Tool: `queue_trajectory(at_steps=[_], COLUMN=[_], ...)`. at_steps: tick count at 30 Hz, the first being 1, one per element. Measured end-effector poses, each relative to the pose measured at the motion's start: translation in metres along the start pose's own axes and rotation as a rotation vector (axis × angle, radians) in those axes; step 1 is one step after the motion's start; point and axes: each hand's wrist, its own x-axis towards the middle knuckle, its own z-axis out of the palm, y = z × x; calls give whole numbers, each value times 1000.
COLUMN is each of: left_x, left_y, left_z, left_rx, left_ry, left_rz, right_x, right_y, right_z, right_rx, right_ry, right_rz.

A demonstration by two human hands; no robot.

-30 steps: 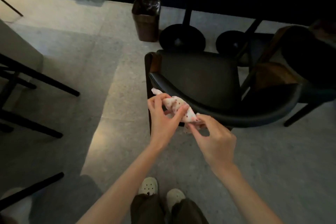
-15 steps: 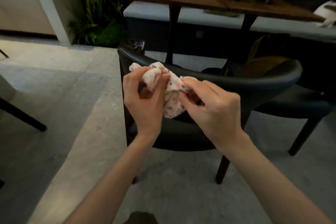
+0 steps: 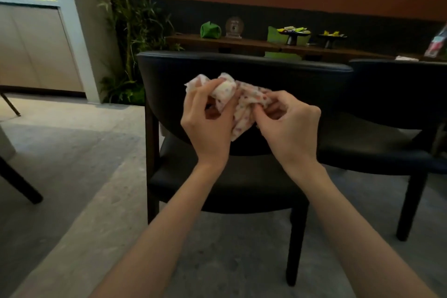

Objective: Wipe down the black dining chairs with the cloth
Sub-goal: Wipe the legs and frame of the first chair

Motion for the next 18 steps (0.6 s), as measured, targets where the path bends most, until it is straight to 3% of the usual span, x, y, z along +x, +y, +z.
queue_trajectory(at_steps=[5, 8, 11, 13, 16, 18], left_x=[-29, -25, -5, 12, 45, 66], left_y=[20, 35, 52, 56, 47, 33], left_z=[8, -1, -13, -21, -34, -43], left_rx=[96, 108, 121, 143, 193, 250], left_ry=[-339, -337, -258, -161, 3, 16], left_rz=[64, 58, 72, 51, -64, -123], right_x=[-19, -24, -18, -9, 11, 26], right_y=[37, 45, 26, 6, -19, -28], right_z=[-36, -60, -68, -61, -35, -14], right_rx=[43, 121, 224, 217, 90, -72], right_ry=[-33, 5, 17, 9, -51, -95], right_rz=[389, 465, 369, 211, -33, -112])
